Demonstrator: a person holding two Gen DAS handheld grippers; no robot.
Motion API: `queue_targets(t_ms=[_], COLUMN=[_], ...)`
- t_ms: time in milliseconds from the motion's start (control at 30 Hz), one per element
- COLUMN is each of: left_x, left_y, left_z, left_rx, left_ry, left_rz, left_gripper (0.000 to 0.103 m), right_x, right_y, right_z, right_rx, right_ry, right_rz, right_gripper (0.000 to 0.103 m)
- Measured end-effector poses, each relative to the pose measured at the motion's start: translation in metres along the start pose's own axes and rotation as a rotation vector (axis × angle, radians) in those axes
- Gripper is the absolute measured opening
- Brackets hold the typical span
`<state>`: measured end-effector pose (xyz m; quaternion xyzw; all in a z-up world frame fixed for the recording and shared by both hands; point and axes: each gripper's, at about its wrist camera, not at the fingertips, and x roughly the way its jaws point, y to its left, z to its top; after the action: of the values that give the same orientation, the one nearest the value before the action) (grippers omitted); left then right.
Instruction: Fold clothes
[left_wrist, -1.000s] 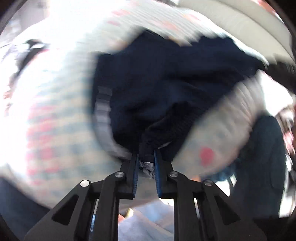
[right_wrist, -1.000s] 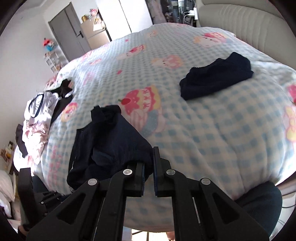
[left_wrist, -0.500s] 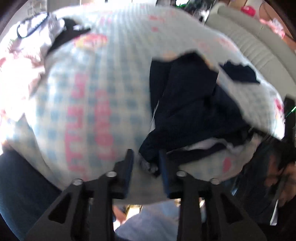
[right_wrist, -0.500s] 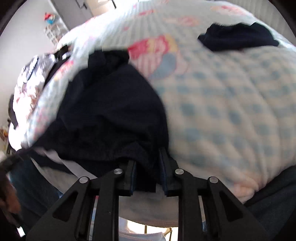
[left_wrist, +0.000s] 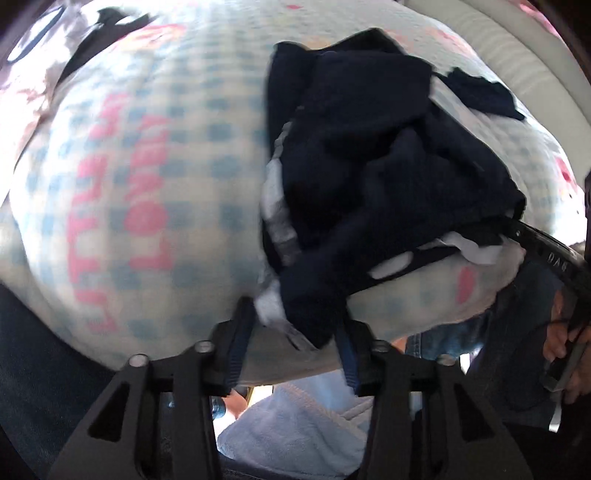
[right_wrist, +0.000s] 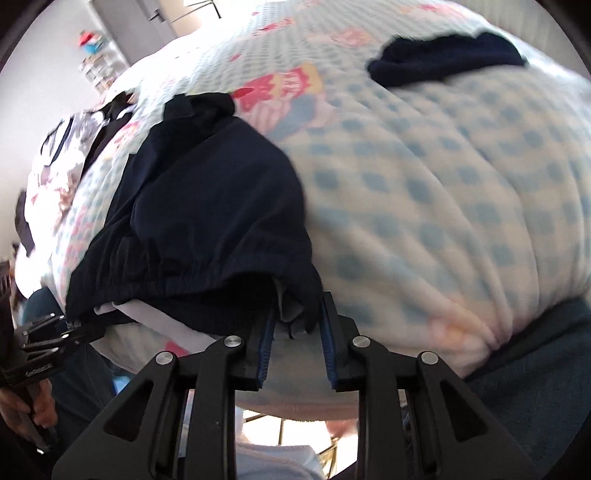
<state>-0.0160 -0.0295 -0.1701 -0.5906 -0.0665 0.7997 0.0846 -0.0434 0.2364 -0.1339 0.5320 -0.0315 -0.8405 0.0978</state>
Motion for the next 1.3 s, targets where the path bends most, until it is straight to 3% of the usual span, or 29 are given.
queue_targets(t_ms=[33,67,167,267,300,400,433,533,600,633,667,867,1000,1233,1300], left_x=[-0.006,-0.014,-0.047,-0.071,-0.071,-0.05,-0.05,-0.046,-0.046,-0.047,-0.048,-0.036,-0.039,-0.045,-0.047], left_y=[0.002,0.004,0.01,0.014,0.015,0.007,0.011,0.008,0.005,0.003,-0.001,-0.026,-0.036,-0.03,-0.029], left_z=[0.001,0.002,0.01,0.02,0.024,0.03,0.025,0.015,0.008,0.006,0.004,0.002,-0.003,0.018,0.024], left_rx=[-0.015,-0.019,-0.02,-0.011,0.001,0.065,0.083,0.113,0.137,0.15,0.168,0.257,0.287,0.283,0.282], left_ry=[-0.023,-0.05,-0.161,-0.239,-0.237,-0.192,-0.176,-0.133,-0.124,-0.13,-0.136,-0.084,-0.091,-0.111,-0.117], left_rz=[0.012,0.018,0.036,-0.001,-0.019,0.033,0.052,0.013,-0.023,-0.047,-0.043,-0.034,-0.074,-0.002,0.018], left_gripper=[0.019,0.016,0.016,0.02,0.023,0.026,0.026,0.026,0.038,0.055,0.06,0.058,0.06,0.06,0.052], right_x=[0.003,0.005,-0.012,-0.03,-0.04,-0.053,-0.046,-0.021,-0.016,-0.014,-0.013,0.001,0.001,0.011,0.008], right_y=[0.006,0.011,0.005,0.0,0.0,0.003,0.004,0.004,0.001,0.0,-0.001,-0.001,-0.001,-0.004,-0.001], right_z=[0.001,0.001,0.008,0.014,0.017,0.024,0.027,0.018,0.008,0.003,-0.001,-0.006,-0.008,-0.009,-0.008], right_rx=[-0.042,-0.08,-0.054,-0.027,-0.026,-0.053,-0.06,-0.035,-0.004,0.011,0.015,0.018,0.027,0.03,0.022], right_ry=[-0.009,-0.019,-0.061,-0.104,-0.13,-0.157,-0.143,-0.051,-0.023,-0.009,-0.002,0.029,0.021,0.047,0.042], right_rz=[-0.037,-0.07,-0.041,-0.012,-0.003,-0.001,-0.006,-0.014,0.015,0.029,0.036,0.028,0.008,0.018,0.01], right_gripper=[0.022,0.016,0.006,0.006,0.006,0.006,0.006,0.007,0.01,0.018,0.025,0.025,0.025,0.03,0.031])
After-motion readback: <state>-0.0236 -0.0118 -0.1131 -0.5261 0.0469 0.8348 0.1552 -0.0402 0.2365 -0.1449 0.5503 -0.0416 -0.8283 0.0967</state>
